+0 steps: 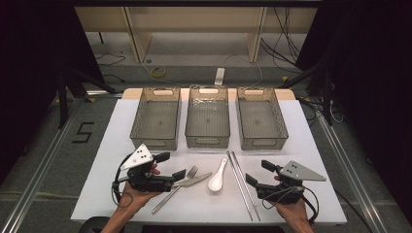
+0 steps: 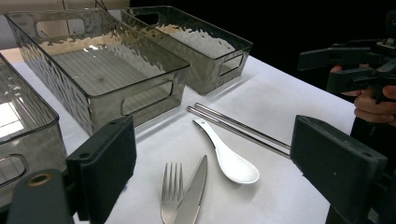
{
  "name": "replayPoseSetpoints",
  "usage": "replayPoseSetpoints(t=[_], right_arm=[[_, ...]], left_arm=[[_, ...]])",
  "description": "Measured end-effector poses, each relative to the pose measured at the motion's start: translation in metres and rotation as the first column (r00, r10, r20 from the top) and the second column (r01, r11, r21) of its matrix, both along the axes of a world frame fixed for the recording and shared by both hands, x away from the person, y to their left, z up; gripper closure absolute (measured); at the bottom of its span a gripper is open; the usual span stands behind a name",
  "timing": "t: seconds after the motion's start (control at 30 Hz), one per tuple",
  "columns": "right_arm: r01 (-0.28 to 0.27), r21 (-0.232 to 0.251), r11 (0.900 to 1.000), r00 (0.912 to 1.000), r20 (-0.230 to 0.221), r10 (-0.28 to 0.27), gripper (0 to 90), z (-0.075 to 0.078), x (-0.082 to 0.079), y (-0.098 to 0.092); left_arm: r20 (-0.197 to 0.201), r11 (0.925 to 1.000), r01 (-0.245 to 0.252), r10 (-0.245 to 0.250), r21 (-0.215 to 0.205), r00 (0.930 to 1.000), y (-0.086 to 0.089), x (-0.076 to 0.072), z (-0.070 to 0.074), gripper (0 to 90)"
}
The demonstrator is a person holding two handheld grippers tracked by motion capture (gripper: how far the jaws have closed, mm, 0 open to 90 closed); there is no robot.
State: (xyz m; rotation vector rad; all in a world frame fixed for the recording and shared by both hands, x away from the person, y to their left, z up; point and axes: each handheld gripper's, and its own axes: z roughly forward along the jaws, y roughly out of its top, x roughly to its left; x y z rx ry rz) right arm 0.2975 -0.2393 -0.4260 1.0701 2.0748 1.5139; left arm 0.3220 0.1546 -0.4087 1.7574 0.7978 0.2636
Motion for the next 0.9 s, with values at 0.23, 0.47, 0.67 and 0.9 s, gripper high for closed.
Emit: replayPoseSetpoints(t=[0.23, 0.47, 0.67, 0.9], right_arm=[[-0.005, -0.004, 1.000, 0.9997, -0.024, 0.005, 23.9, 0.002, 0.001, 0.002], [-0.017, -0.085, 0.996, 0.9992, -0.037, 0.014, 24.4, 0.008, 0.006, 0.007], [-0.019, -0.198, 0.980, 0.9979, -0.065, 0.007, 24.7, 0.018, 0.017, 0.010], [-0.034, -0.257, 0.966, 0.9943, -0.106, 0.007, 25.9, 0.022, 0.025, 0.012]], left_arm=[[-0.001, 1.0000, 0.003, -0.003, 0.000, 1.0000, 0.000, 0.000, 0.000, 13.9], [0.004, 0.9999, -0.013, 0.013, 0.007, 0.9999, 0.002, 0.002, 0.000, 13.9], [0.008, 0.9998, -0.015, 0.014, 0.013, 0.9999, 0.002, 0.002, 0.000, 13.9], [0.016, 0.9995, -0.019, 0.018, 0.026, 0.9997, 0.001, 0.001, 0.000, 13.9]])
